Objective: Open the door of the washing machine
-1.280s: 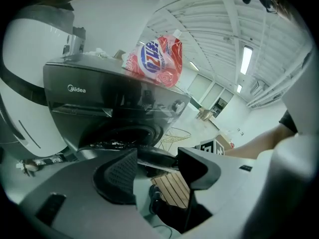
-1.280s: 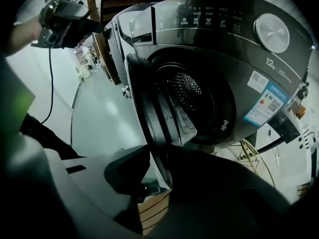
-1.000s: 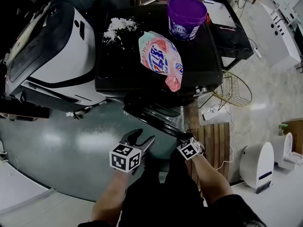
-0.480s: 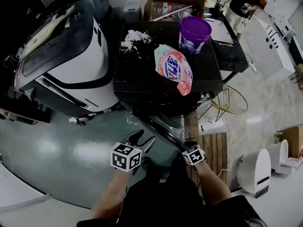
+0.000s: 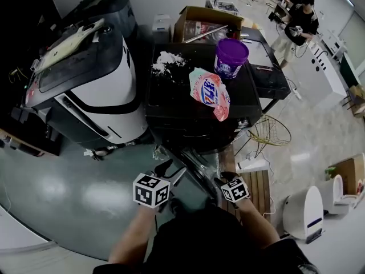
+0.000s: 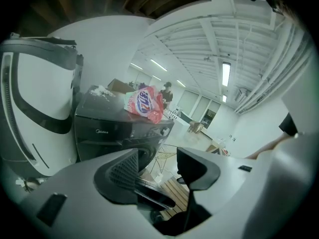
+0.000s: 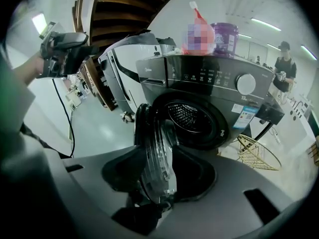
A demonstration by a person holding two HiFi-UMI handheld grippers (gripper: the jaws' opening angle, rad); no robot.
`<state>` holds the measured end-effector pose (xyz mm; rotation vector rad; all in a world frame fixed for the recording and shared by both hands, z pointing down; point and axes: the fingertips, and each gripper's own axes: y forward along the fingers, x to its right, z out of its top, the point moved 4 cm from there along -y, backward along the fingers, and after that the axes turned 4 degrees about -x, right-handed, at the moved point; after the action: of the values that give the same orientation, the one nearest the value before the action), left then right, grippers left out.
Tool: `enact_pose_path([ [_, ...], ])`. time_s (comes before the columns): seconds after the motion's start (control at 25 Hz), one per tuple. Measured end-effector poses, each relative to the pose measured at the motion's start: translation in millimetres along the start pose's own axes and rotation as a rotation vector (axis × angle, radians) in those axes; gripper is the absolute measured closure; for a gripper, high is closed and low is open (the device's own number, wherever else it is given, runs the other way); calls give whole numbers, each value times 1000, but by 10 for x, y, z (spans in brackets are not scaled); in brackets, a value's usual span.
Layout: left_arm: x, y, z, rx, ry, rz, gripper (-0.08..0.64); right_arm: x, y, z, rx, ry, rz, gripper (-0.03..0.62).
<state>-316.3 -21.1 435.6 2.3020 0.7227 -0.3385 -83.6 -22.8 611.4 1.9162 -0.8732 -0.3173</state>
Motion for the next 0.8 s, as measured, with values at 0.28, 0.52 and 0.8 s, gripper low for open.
enact_pose_path([
  [0.28,109,-129,-3,41,-39,65,307,63,-298,288,67,-67,50,417],
  [0.52,210,-92,195,79,4,135,314,25,-786,825,226,-235,61,439],
  [0.8,408,-82,655,155,101,189,325,110,-1380,1370,391,-313,72,459],
])
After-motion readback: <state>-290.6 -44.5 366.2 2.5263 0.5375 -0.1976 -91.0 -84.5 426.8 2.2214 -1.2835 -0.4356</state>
